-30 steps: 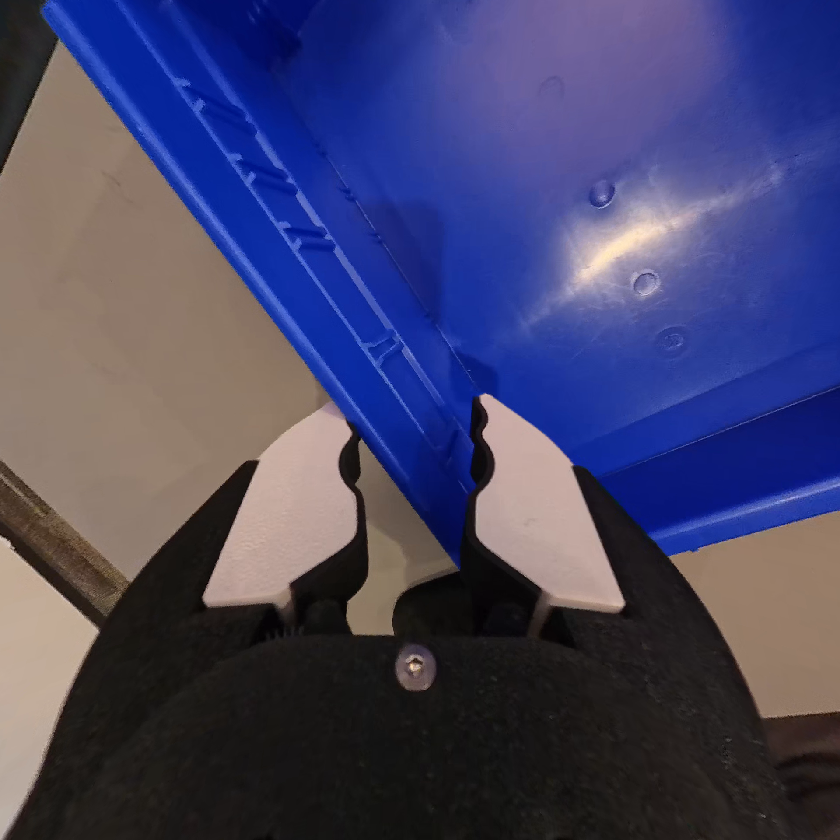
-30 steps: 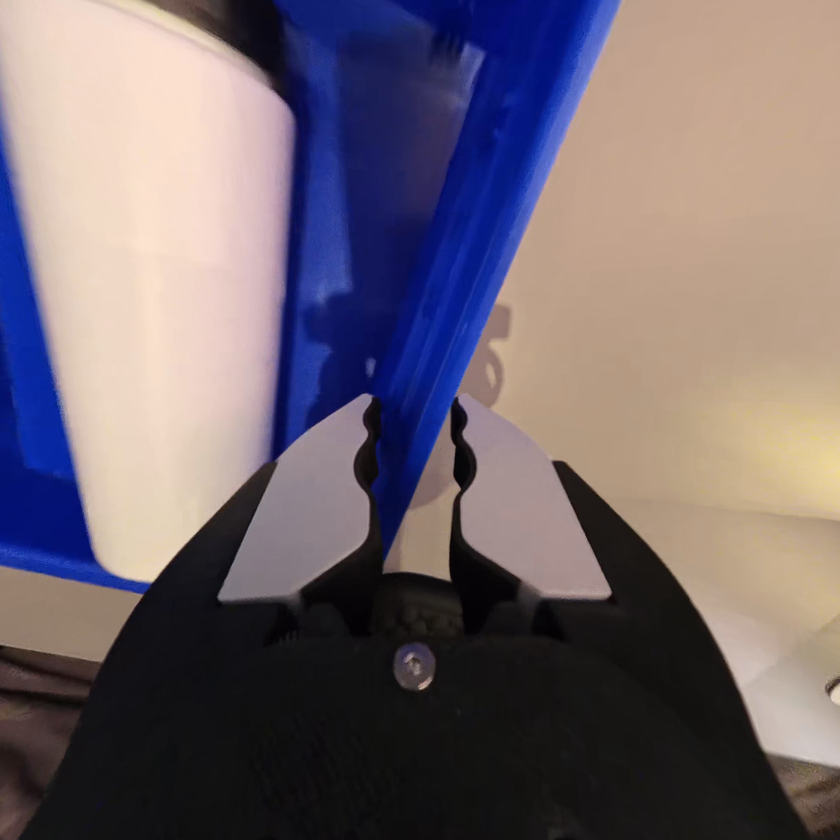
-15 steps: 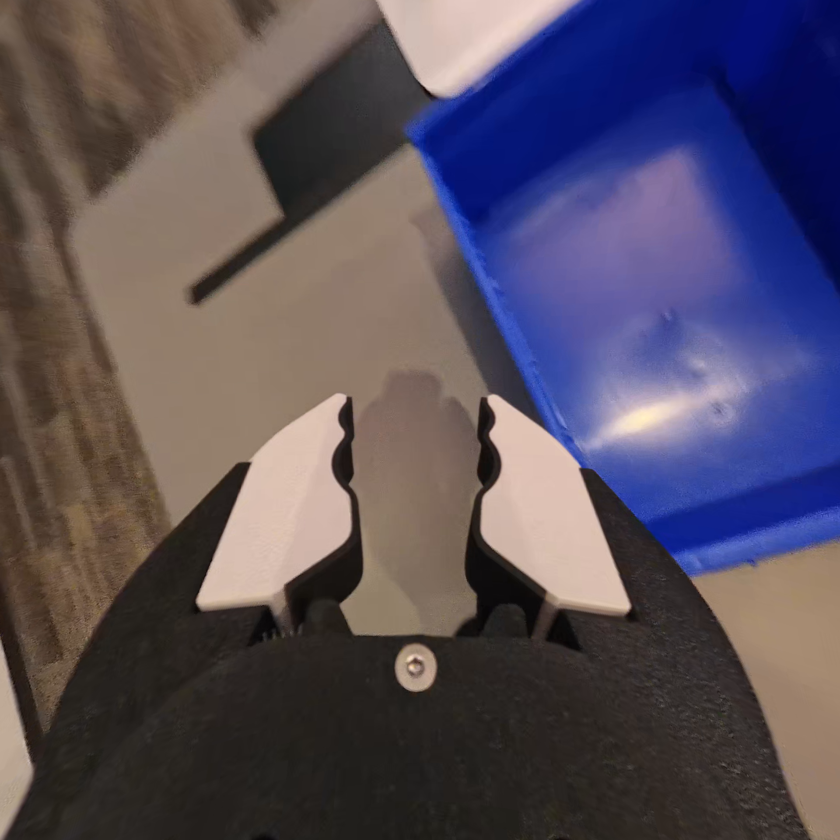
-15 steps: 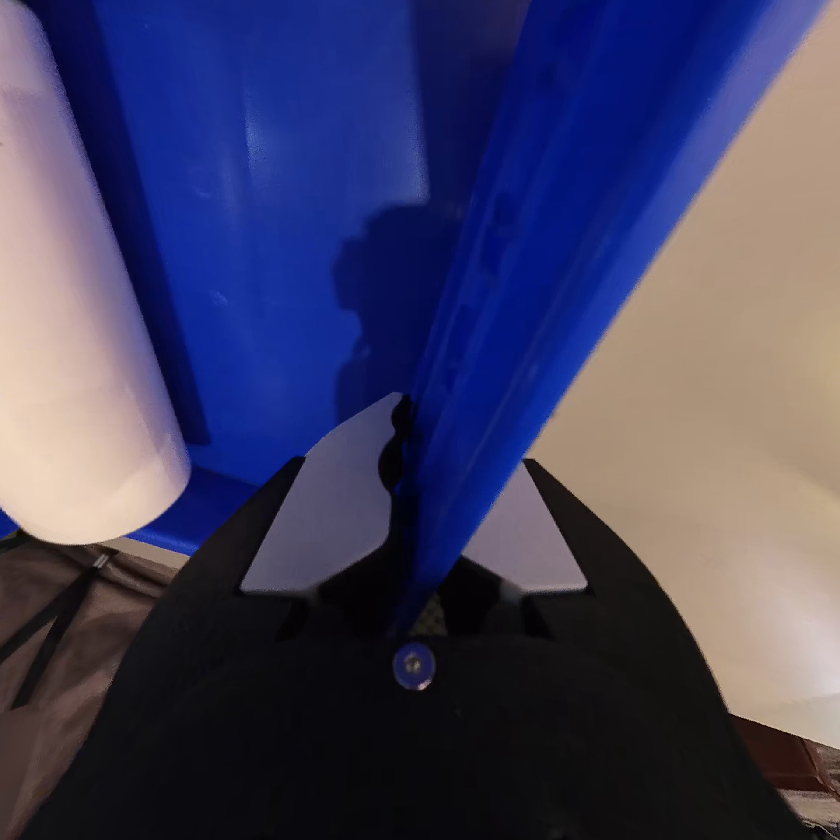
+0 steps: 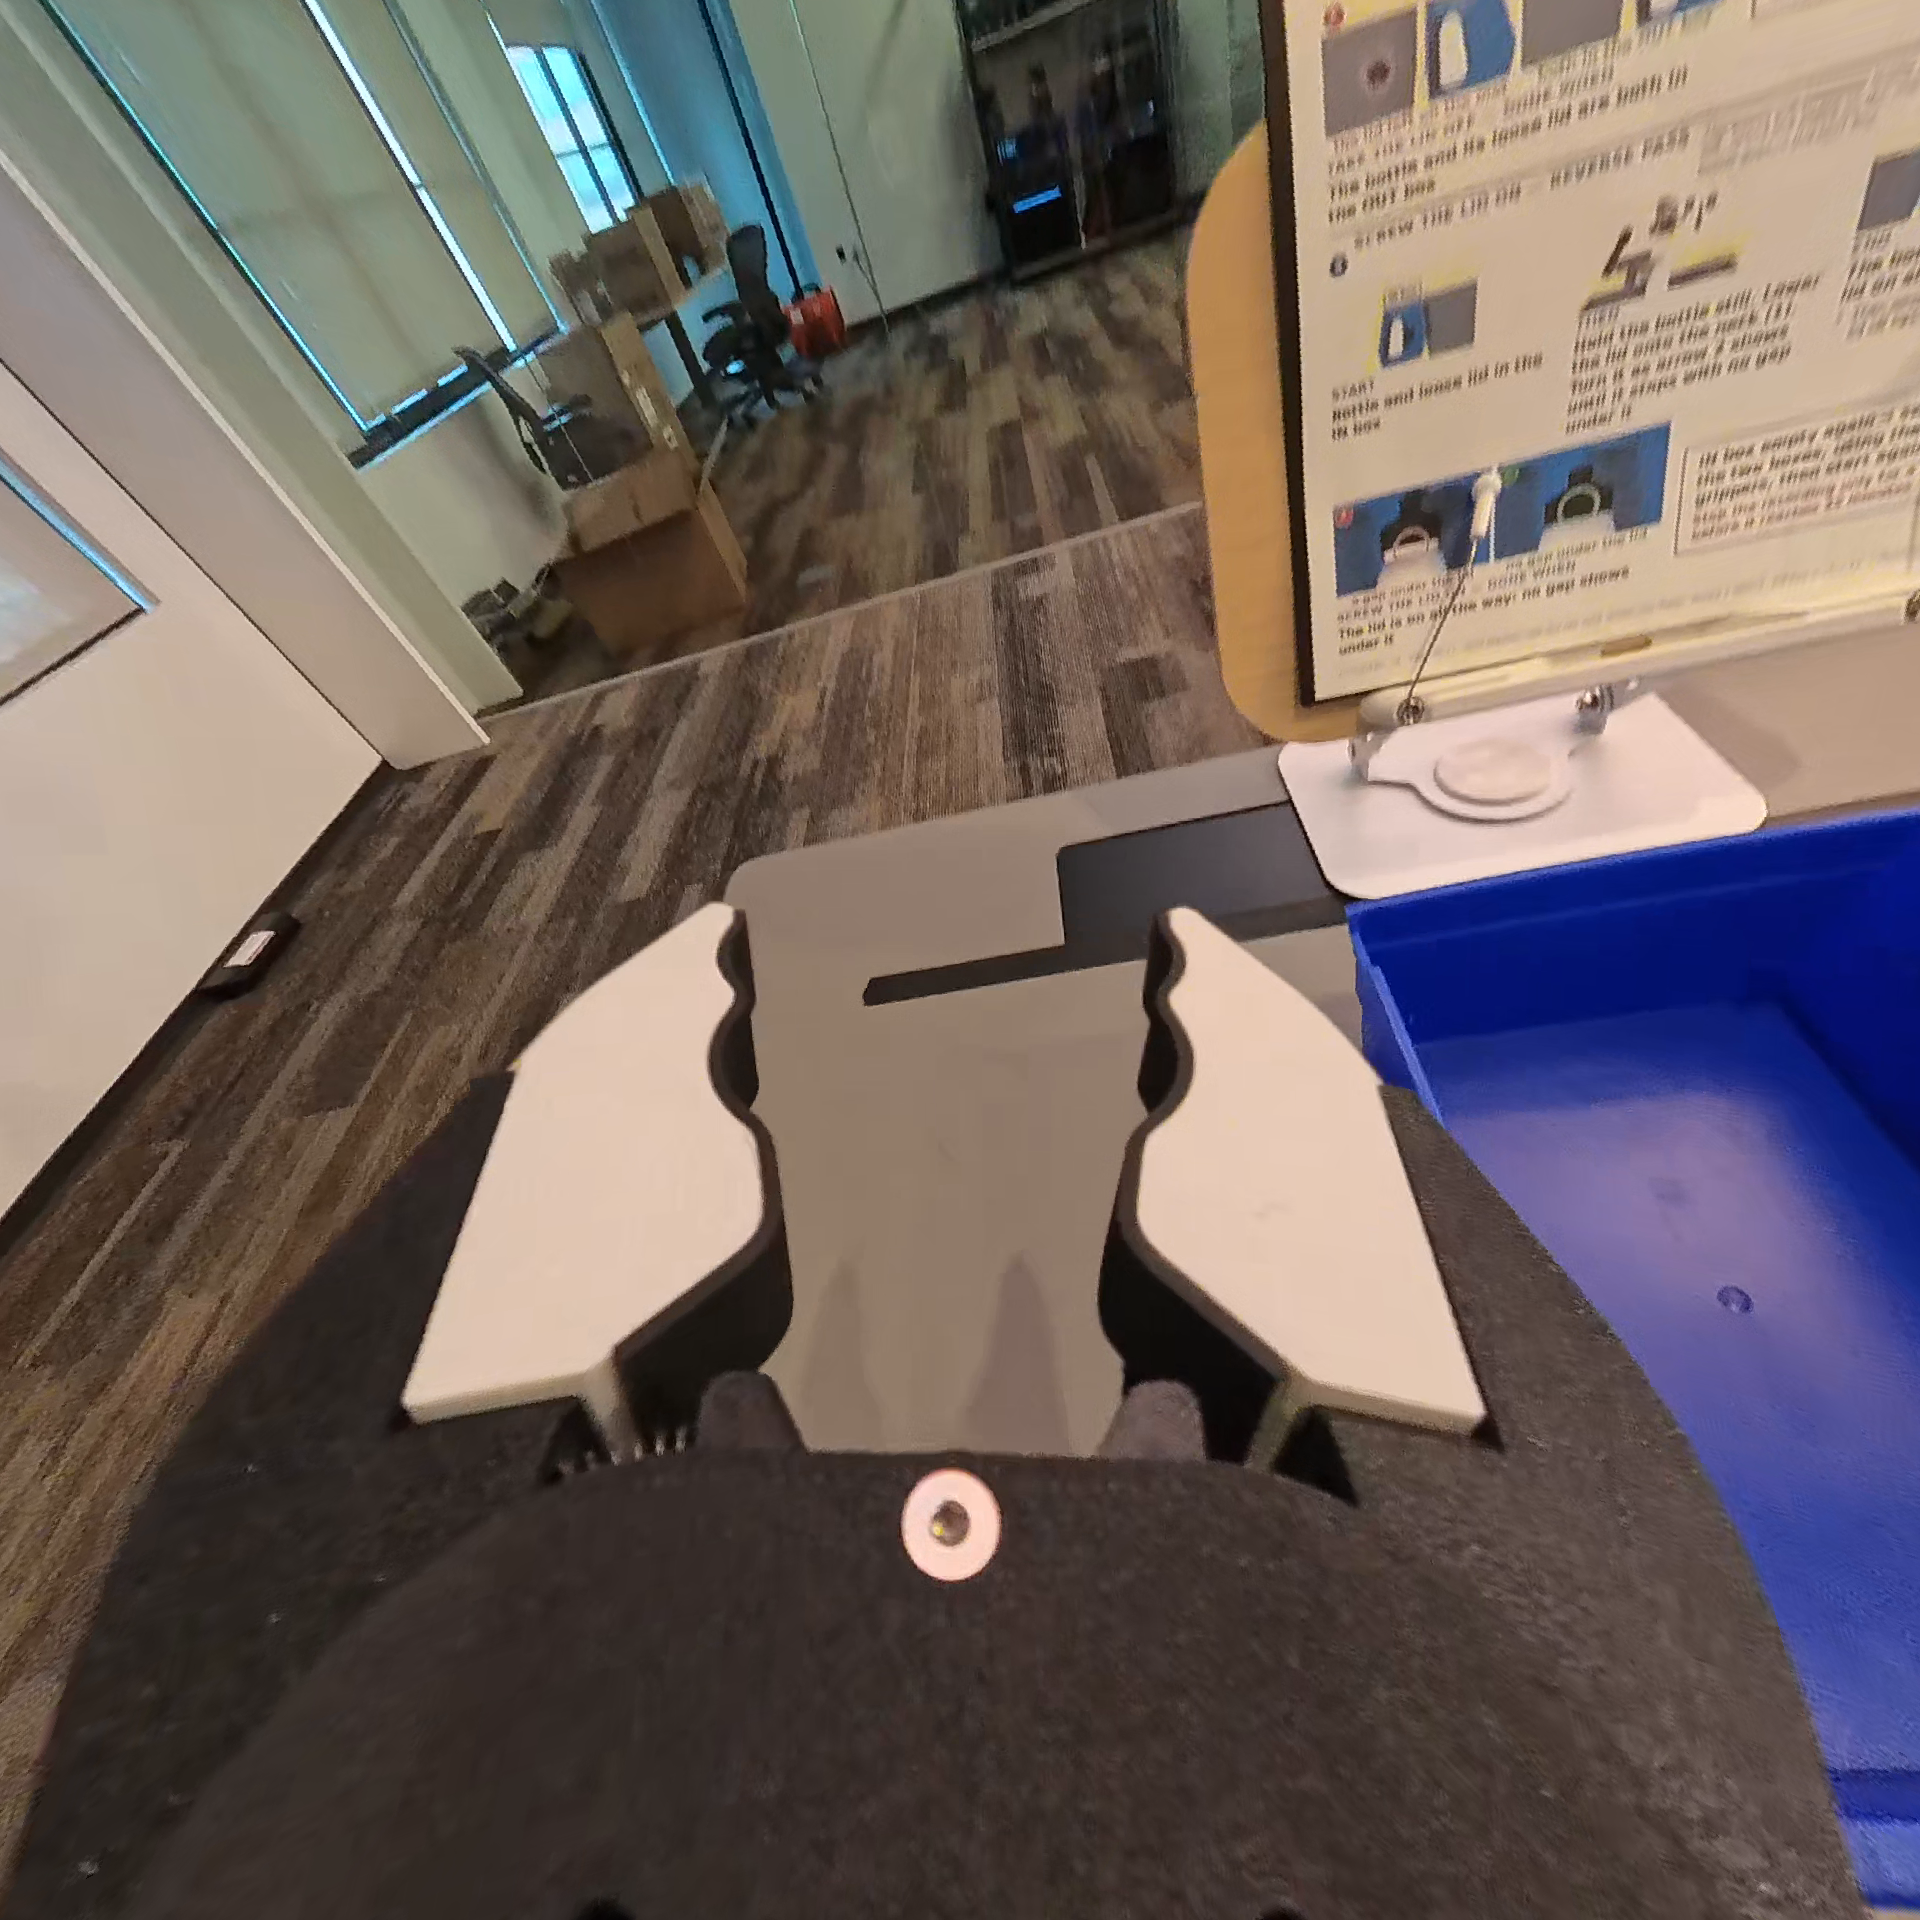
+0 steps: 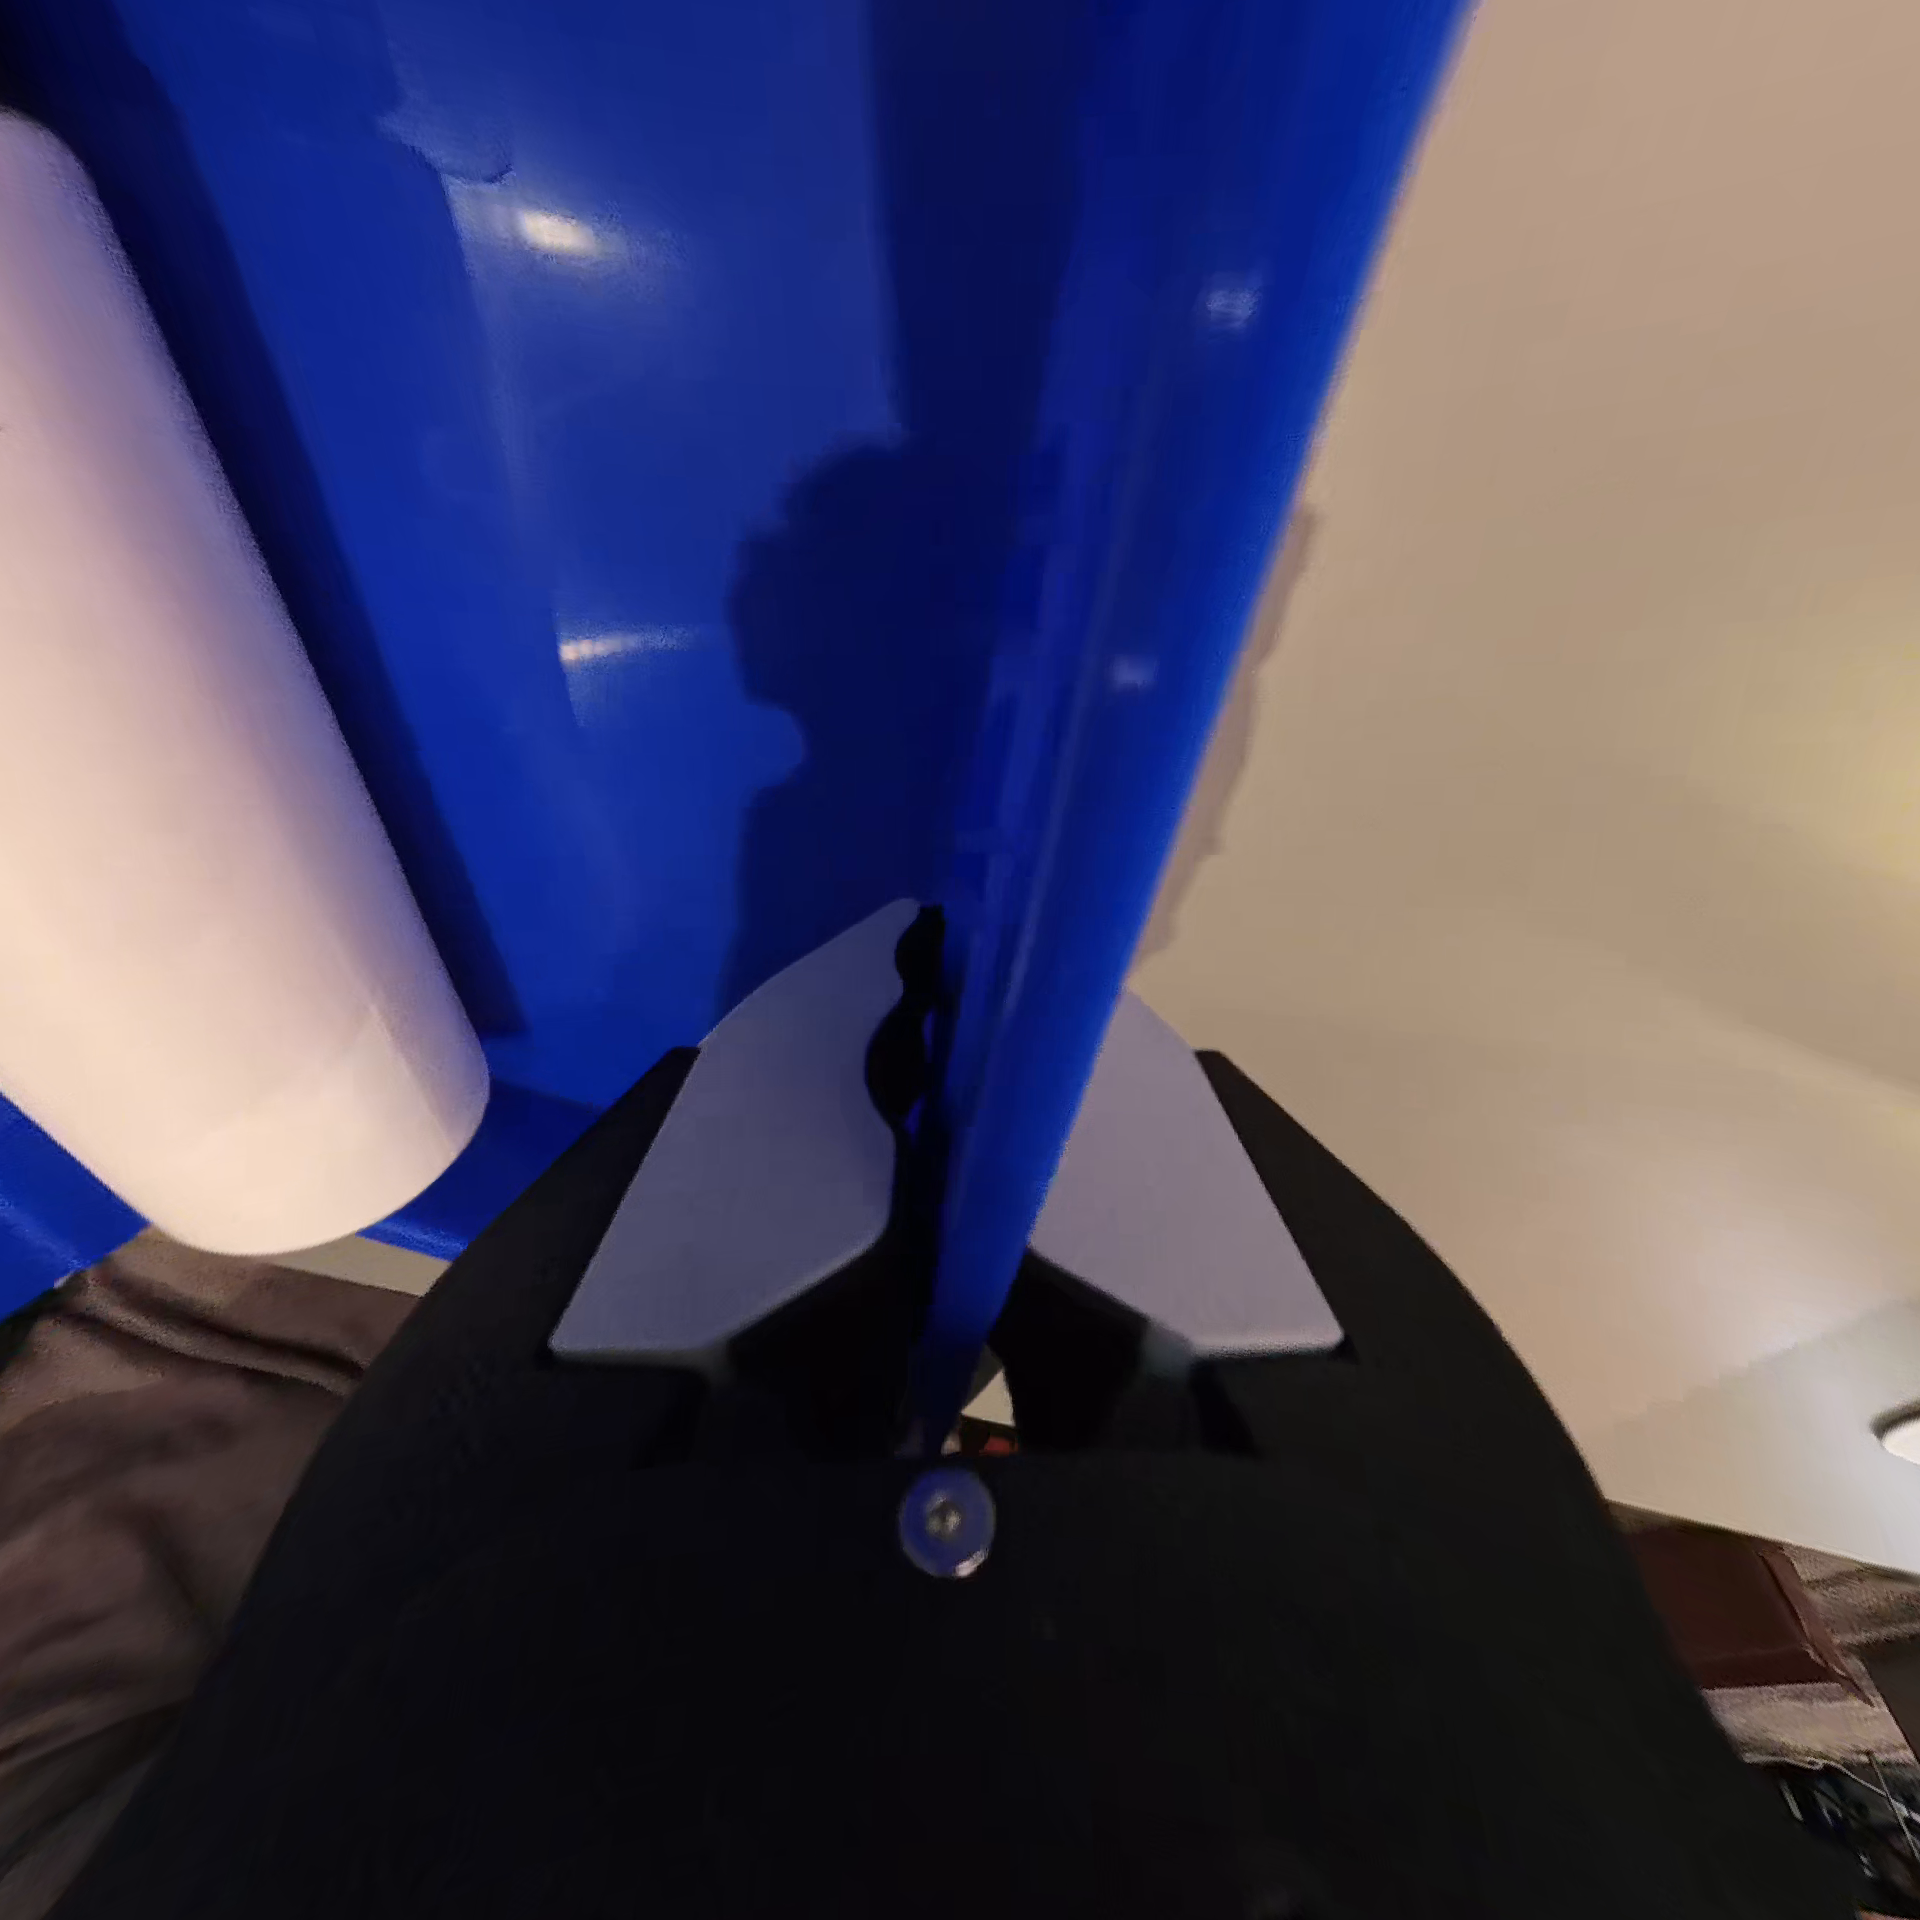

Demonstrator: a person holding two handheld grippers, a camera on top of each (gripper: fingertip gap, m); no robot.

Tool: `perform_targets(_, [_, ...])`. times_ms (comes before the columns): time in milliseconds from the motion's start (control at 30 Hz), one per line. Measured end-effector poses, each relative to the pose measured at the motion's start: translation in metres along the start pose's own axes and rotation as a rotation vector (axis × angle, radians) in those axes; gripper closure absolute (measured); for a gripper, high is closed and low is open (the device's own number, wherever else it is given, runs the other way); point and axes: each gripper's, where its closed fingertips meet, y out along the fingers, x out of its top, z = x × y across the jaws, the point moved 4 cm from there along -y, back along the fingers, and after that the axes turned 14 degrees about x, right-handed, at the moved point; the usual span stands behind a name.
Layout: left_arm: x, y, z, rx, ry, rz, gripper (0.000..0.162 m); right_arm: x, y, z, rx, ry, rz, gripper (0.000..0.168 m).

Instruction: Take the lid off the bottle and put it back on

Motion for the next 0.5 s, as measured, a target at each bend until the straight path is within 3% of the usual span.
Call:
perform_targets(267, [0.005, -0.010, 0.002, -0.058, -0.044, -0.028, 0.087, 0.005, -0.064, 0.037, -0.024, 0.013, -0.084, 0.163])
perform_targets(500, [0.002, -0.013, 0.011, -0.096, -0.070, 0.004, 0.082, 0.030, -0.116, 0.128, -0.078, -0.065, -0.047, 0.162])
